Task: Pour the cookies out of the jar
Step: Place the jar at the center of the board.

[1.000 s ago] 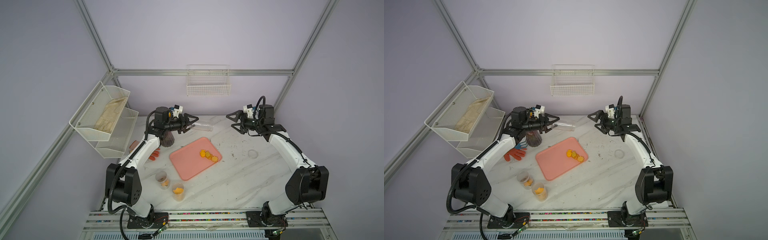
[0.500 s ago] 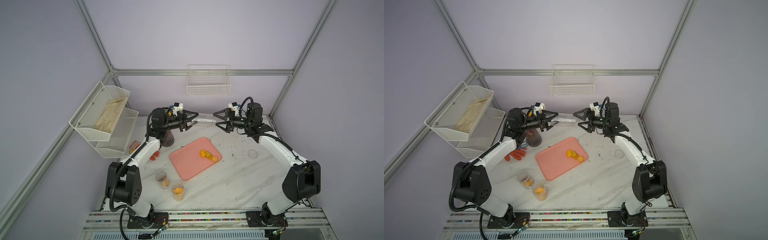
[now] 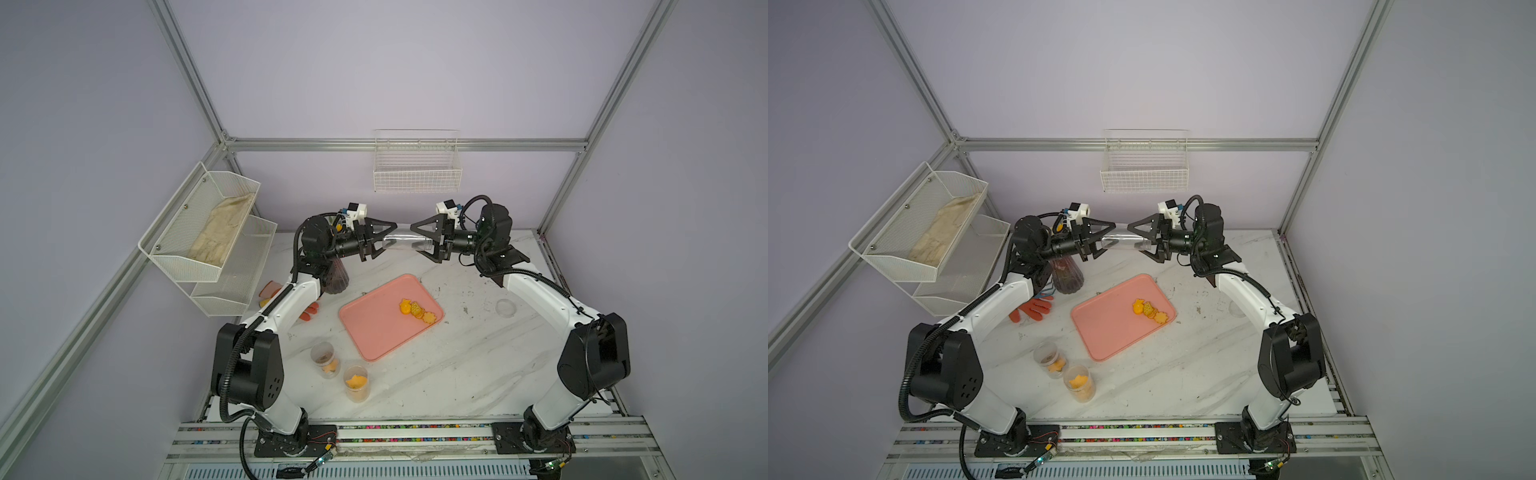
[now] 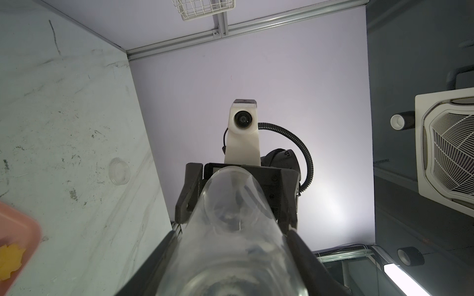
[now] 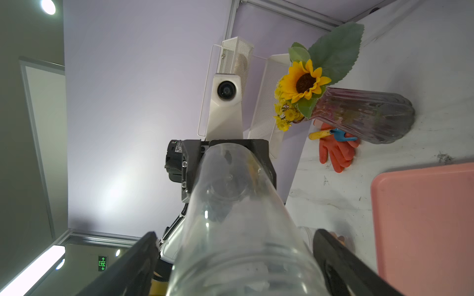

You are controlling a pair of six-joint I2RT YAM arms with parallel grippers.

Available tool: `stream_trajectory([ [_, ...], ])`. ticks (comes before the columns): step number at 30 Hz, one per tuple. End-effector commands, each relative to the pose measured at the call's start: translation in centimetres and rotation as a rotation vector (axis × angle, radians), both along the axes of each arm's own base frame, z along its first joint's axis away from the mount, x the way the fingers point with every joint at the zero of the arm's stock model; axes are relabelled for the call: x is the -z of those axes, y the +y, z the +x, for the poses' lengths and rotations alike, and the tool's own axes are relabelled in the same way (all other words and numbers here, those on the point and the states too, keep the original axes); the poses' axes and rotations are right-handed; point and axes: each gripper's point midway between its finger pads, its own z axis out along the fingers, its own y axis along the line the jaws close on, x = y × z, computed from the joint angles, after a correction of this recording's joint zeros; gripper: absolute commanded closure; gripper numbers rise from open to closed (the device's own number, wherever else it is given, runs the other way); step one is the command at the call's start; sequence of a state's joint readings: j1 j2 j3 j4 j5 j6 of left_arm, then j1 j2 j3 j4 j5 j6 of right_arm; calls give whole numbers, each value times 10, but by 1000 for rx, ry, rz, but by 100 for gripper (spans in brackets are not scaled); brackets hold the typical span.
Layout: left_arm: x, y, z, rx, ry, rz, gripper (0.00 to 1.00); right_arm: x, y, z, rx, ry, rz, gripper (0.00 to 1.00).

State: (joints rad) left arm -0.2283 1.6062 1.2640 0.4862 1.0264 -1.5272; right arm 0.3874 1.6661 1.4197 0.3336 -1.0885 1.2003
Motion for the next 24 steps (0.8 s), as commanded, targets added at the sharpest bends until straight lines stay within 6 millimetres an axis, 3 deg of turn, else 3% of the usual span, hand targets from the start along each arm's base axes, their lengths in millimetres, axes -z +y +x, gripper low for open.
stream_trajectory([
  [1,4,2,-4,17,-21,-6,42,-19,1,-4,-40,-31,55,9],
  [12,7,1,1,25,-17,-3,42,-15,3,-8,-82,12,56,22],
  [24,12,3,4,26,-2,0,38,-5,4,0,-61,40,52,33],
])
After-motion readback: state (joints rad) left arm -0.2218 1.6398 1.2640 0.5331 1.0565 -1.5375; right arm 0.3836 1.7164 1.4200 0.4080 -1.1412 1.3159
